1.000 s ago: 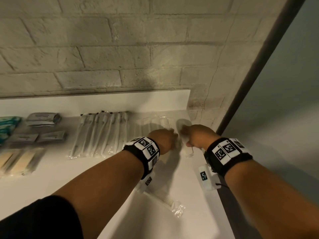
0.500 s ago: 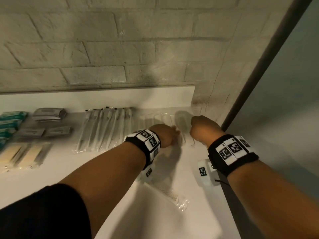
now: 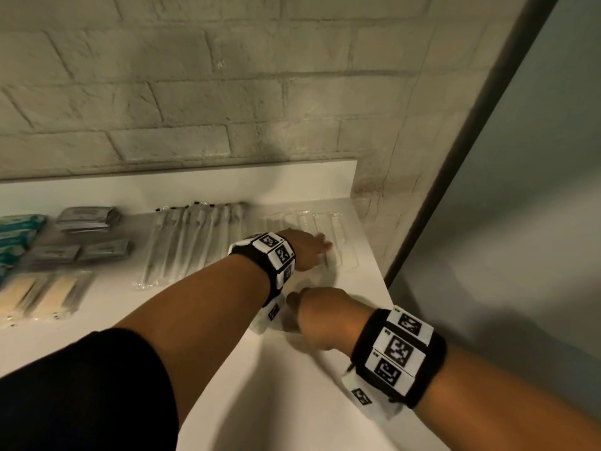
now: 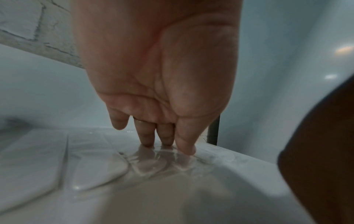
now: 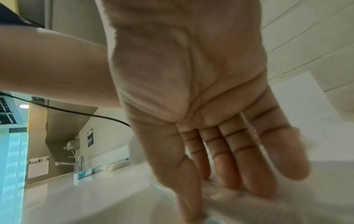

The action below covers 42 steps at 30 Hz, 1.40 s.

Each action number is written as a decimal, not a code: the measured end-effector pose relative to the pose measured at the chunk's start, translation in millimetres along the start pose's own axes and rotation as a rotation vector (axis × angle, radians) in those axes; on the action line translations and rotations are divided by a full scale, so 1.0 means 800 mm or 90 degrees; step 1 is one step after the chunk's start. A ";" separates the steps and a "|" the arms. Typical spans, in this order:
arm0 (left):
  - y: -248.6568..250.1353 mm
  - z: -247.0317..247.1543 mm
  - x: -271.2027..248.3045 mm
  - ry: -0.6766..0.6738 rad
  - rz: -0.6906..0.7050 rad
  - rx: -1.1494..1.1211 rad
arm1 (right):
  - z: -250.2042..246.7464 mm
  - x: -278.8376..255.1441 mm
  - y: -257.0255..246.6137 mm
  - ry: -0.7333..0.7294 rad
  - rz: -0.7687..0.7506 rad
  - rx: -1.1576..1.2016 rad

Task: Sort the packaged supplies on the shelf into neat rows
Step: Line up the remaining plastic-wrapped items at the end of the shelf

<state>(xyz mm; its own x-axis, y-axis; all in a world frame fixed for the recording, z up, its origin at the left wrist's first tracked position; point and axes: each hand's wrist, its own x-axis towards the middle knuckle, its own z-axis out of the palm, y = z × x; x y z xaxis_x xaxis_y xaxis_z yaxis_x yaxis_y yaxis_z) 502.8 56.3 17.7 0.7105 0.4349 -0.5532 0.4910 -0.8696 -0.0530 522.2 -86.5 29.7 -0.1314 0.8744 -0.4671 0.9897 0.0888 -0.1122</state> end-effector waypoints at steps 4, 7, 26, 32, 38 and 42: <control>-0.002 -0.002 0.003 -0.013 -0.006 -0.007 | -0.003 -0.004 0.013 0.018 -0.050 -0.027; 0.000 -0.002 0.002 -0.010 -0.015 -0.010 | -0.008 -0.002 0.026 -0.013 -0.068 -0.096; 0.001 -0.001 0.008 0.042 -0.036 -0.005 | 0.000 -0.010 0.089 -0.001 0.343 0.144; 0.015 -0.009 0.010 0.148 -0.077 0.015 | -0.005 -0.015 0.110 -0.013 0.472 0.202; 0.020 -0.006 0.013 0.204 -0.105 -0.023 | -0.008 -0.022 0.134 -0.020 0.447 0.274; 0.019 -0.004 0.012 0.210 -0.106 -0.050 | -0.013 -0.018 0.133 -0.051 0.419 0.184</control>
<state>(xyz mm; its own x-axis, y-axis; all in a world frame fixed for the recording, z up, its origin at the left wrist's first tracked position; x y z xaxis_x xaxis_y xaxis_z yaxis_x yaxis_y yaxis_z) 518.6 47.8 13.9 0.7360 0.6314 -0.2441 0.6411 -0.7659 -0.0479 629.7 -84.8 33.4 0.4724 0.6643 -0.5792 0.8116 -0.5842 -0.0080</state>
